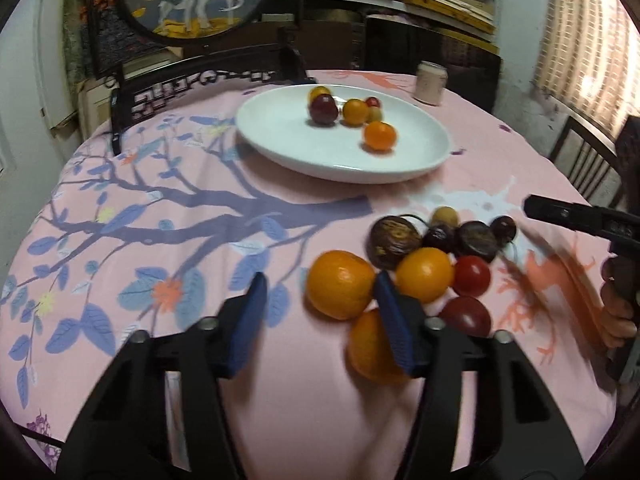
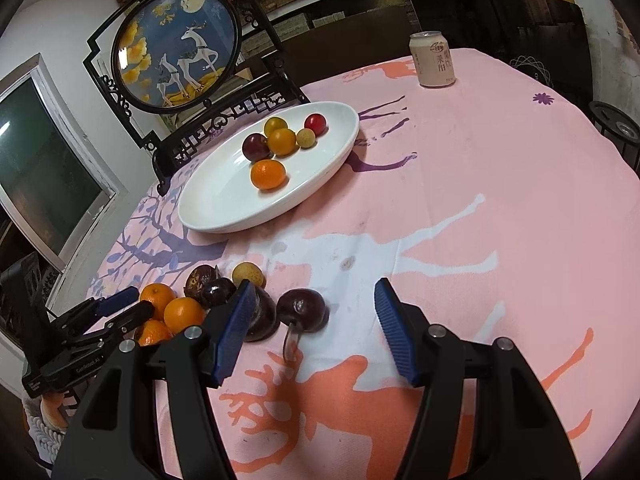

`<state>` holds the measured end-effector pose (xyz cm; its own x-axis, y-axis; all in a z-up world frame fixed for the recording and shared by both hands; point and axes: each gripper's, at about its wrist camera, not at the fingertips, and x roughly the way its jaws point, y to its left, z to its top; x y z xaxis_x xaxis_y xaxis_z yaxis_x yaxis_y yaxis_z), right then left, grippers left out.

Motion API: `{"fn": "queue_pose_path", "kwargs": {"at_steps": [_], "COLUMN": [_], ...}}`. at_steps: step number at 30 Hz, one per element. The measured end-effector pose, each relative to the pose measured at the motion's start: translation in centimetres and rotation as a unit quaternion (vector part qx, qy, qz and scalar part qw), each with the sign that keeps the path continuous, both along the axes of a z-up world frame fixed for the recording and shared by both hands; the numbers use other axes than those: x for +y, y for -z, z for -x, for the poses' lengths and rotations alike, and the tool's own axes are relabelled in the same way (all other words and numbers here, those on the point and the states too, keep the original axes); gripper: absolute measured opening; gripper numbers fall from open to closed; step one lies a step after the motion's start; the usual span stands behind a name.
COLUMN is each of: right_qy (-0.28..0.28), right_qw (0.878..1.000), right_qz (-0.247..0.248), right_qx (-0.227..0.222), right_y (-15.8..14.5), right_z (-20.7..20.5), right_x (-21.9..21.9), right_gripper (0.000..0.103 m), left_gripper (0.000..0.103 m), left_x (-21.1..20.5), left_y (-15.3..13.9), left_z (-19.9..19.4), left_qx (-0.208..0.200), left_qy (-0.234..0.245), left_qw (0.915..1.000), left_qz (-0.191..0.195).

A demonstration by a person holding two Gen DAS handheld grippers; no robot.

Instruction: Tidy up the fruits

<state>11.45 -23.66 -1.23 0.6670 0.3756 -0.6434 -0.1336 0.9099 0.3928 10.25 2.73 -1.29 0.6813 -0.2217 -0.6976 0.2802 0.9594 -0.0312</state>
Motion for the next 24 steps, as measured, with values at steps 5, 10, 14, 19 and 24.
{"fn": "queue_pose_path", "kwargs": {"at_steps": [5, 10, 14, 19, 24], "right_qy": [-0.008, -0.011, -0.01, -0.018, -0.028], "right_qw": [1.0, 1.0, 1.0, 0.999, 0.998], "right_qz": [-0.004, -0.008, -0.01, -0.009, 0.007], "right_qx": [0.007, 0.018, 0.024, 0.036, 0.047], "right_y": [0.2, 0.6, 0.7, 1.1, 1.7], "right_z": [-0.1, -0.2, -0.3, -0.6, -1.0], "right_x": [0.2, 0.3, 0.1, 0.5, 1.5], "right_gripper": [0.062, 0.062, 0.061, 0.055, 0.052], "left_gripper": [0.036, 0.073, 0.074, 0.048, 0.049], "left_x": [-0.1, 0.8, 2.0, 0.2, -0.1], "left_y": [0.2, 0.7, 1.4, 0.9, 0.9], "left_z": [-0.4, -1.7, -3.1, -2.1, -2.1], "left_qx": [0.016, 0.035, 0.068, 0.038, 0.041], "left_qy": [0.021, -0.003, -0.008, 0.024, 0.032], "left_qw": [0.9992, 0.9986, 0.9944, 0.9976, 0.9967], "left_qz": [0.03, 0.039, 0.08, 0.052, 0.062]}}
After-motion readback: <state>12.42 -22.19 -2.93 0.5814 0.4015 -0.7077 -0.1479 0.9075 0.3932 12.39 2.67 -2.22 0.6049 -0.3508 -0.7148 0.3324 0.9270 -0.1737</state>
